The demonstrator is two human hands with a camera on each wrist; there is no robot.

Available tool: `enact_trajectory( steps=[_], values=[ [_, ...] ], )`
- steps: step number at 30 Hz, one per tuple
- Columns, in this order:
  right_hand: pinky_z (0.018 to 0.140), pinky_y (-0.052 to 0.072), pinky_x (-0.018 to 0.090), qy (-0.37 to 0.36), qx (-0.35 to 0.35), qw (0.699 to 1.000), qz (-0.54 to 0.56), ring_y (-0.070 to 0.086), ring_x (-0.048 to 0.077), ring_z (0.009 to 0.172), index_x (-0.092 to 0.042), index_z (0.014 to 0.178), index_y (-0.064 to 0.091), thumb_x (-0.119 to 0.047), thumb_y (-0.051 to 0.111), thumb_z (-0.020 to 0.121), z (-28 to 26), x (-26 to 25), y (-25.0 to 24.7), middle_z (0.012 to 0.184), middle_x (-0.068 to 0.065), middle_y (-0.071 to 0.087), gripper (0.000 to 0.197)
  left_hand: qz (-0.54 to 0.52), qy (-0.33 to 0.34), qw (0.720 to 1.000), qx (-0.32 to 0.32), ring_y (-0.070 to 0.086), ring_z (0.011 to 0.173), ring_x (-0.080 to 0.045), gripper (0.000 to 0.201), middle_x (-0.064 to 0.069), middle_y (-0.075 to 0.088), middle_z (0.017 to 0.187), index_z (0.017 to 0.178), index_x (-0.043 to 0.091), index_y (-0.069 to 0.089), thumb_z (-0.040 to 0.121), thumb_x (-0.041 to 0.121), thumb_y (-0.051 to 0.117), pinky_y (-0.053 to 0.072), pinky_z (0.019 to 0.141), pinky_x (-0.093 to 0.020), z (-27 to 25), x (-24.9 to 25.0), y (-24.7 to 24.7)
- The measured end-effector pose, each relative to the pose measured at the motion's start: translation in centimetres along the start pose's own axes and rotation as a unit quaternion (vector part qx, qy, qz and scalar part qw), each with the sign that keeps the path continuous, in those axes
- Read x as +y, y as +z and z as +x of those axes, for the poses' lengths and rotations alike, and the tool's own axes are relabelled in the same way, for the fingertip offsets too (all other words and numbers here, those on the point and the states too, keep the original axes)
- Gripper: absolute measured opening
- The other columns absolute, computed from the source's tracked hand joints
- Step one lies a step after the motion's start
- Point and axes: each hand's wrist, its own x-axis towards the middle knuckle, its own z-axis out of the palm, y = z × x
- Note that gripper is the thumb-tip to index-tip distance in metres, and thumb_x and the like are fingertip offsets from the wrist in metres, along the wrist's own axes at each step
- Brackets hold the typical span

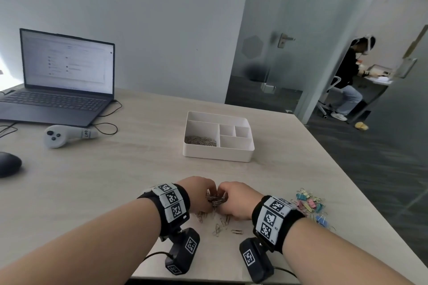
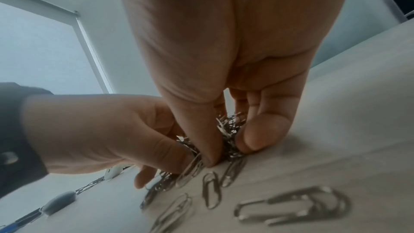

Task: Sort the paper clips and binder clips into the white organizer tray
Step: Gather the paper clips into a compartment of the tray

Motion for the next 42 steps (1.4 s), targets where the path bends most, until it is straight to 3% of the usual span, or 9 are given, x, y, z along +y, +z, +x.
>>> enact_trajectory(
  steps=[5,12,18,23,28,32,35,39,42],
  values=[
    [0.051,0.047,0.022,0.008,0.007,0.997,0.075,0.058,0.013,0.059,-0.026,0.089,0.063,-0.018,0.063,0.080,0.7,0.4,0.0,0.082,0.000,0.066,0.012,-0.095,-0.003,0.995,-0.020,0.065,0.058,-0.016,0.025,0.004,0.068,0.089,0.104,0.026,0.064,0.079,0.026,0.068,0.058,0.057,-0.029,0.3,-0.7,-0.5],
    [0.051,0.051,0.025,0.010,0.016,0.975,0.222,0.061,0.016,0.053,-0.021,0.085,0.064,-0.010,0.064,0.083,1.8,1.8,0.0,0.067,0.005,0.064,0.012,-0.192,-0.007,0.981,-0.004,0.064,0.051,-0.016,0.014,-0.001,0.070,0.082,0.096,0.021,0.065,0.084,0.013,0.064,0.059,0.055,-0.031,1.5,-2.4,-0.6],
    [0.047,0.050,0.025,0.008,0.021,0.942,0.335,0.057,0.020,0.055,-0.013,0.084,0.063,-0.004,0.070,0.085,3.1,2.6,-0.3,0.066,0.010,0.060,0.012,-0.253,0.002,0.967,0.021,0.062,0.060,-0.013,0.014,-0.004,0.068,0.085,0.097,0.016,0.069,0.083,0.013,0.069,0.059,0.056,-0.027,2.6,-3.8,-1.5],
    [0.045,0.049,0.024,0.002,0.014,0.917,0.399,0.056,0.014,0.052,-0.009,0.085,0.062,0.001,0.068,0.087,4.5,2.7,-0.9,0.063,0.007,0.056,0.011,-0.303,0.011,0.952,0.046,0.063,0.066,-0.013,0.010,-0.004,0.065,0.080,0.093,0.017,0.070,0.083,0.014,0.071,0.062,0.062,-0.032,3.8,-4.9,-3.7],
    [0.044,0.048,0.026,0.002,0.011,0.902,0.432,0.052,0.019,0.049,-0.009,0.083,0.062,0.001,0.068,0.087,5.6,2.6,-1.0,0.060,0.008,0.056,0.013,-0.347,0.006,0.934,0.086,0.060,0.067,-0.011,0.014,-0.004,0.061,0.079,0.097,0.010,0.069,0.084,0.007,0.072,0.062,0.066,-0.036,6.4,-6.0,-7.4],
    [0.045,0.049,0.025,0.009,0.005,0.898,0.441,0.053,0.019,0.051,-0.010,0.086,0.063,-0.001,0.069,0.088,6.0,2.7,-0.9,0.063,0.007,0.057,0.011,-0.344,-0.014,0.930,0.125,0.067,0.070,-0.016,0.013,-0.003,0.065,0.084,0.094,0.015,0.070,0.083,0.011,0.074,0.063,0.071,-0.037,9.5,-6.1,-10.3],
    [0.044,0.049,0.024,0.006,-0.001,0.895,0.447,0.053,0.017,0.049,-0.010,0.085,0.062,0.000,0.068,0.088,6.0,2.7,-0.9,0.062,0.006,0.057,0.012,-0.322,-0.034,0.934,0.154,0.074,0.076,-0.029,0.013,-0.005,0.069,0.092,0.093,0.021,0.069,0.083,0.014,0.073,0.063,0.073,-0.046,11.8,-5.9,-11.5],
    [0.045,0.050,0.023,0.010,0.003,0.890,0.456,0.055,0.014,0.050,-0.007,0.087,0.063,0.002,0.068,0.088,6.3,2.9,-1.3,0.066,0.008,0.056,0.010,-0.277,-0.036,0.948,0.153,0.074,0.077,-0.026,0.020,-0.001,0.069,0.105,0.101,0.028,0.067,0.084,0.019,0.073,0.063,0.074,-0.041,14.0,-5.6,-11.2],
    [0.044,0.049,0.023,0.019,0.019,0.889,0.457,0.055,0.012,0.049,-0.007,0.088,0.062,0.002,0.067,0.088,6.7,3.1,-1.8,0.066,0.007,0.056,0.011,-0.252,-0.021,0.953,0.165,0.068,0.088,-0.019,0.039,0.003,0.068,0.118,0.124,0.028,0.064,0.087,0.020,0.070,0.057,0.080,-0.031,14.6,-6.1,-10.3]
  ],
)
